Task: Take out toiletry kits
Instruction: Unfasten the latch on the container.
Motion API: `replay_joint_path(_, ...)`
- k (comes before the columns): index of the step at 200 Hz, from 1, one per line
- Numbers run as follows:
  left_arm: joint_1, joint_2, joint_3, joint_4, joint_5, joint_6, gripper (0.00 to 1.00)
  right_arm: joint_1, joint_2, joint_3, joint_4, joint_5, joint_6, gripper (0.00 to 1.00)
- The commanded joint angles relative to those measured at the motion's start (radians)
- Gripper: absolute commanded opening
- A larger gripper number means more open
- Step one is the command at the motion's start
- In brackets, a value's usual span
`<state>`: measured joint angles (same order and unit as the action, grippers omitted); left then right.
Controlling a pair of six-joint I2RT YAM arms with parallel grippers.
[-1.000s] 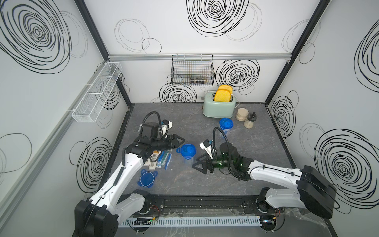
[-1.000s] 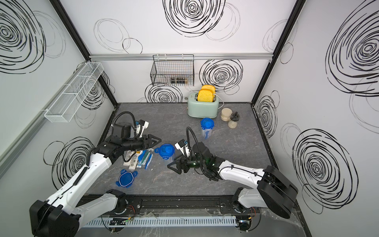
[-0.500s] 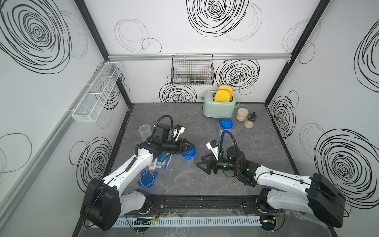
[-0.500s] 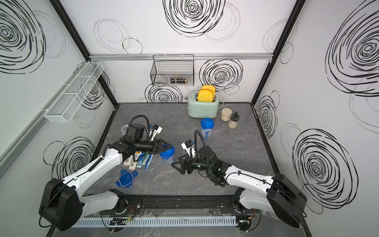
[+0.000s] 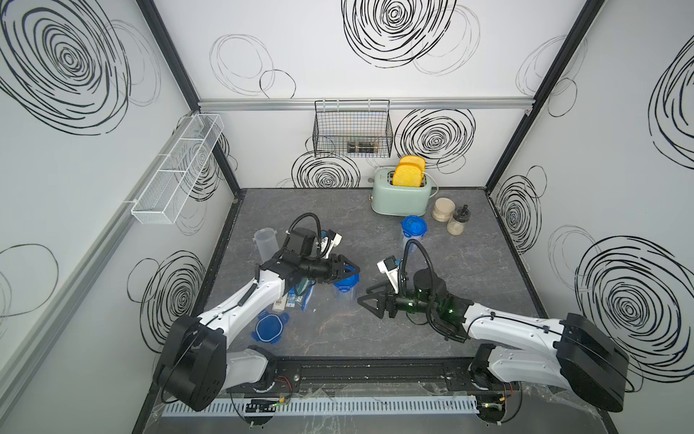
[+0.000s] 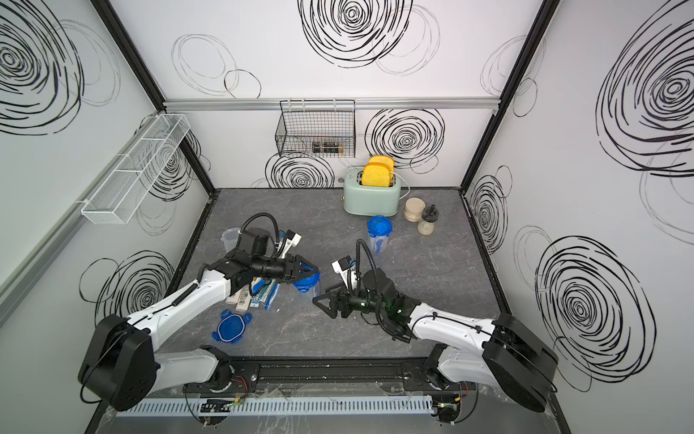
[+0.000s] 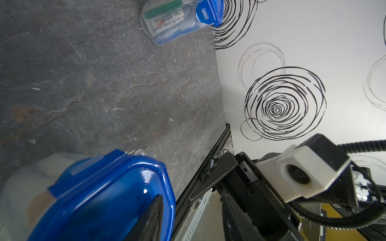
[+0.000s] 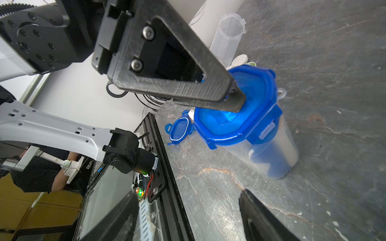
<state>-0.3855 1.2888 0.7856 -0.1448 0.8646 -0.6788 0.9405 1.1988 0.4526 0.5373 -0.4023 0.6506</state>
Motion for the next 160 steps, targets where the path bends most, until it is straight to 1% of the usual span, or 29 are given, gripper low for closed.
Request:
replay_joint_path(1,0.003,0.017,-0.026,0.03,0.01,-0.006,0.5,0.023,0.027,0.033,0.061,0.034,0.049,0.77)
replay_joint_path(55,0.01,0.03,-0.053,0.042,0.01,-0.007,0.5,0.087,0.098,0.017,0.202,0.142,0.135,0.76)
replay_joint_path(79,0.014,0.036,-0.059,0.038,0.007,-0.005,0.5,0.11,0.122,0.02,0.237,0.191,0.143,0.76)
replay_joint_path(118,0.018,0.046,-0.057,0.024,0.001,0.001,0.49,0.135,0.167,0.019,0.303,0.222,0.176,0.76)
replay_joint_path(139,0.018,0.049,-0.059,0.026,-0.004,0.002,0.49,0.153,0.189,0.022,0.308,0.248,0.175,0.76)
replay_joint_path(160,0.019,0.054,-0.062,0.028,-0.004,0.002,0.49,0.159,0.217,0.015,0.359,0.261,0.182,0.76)
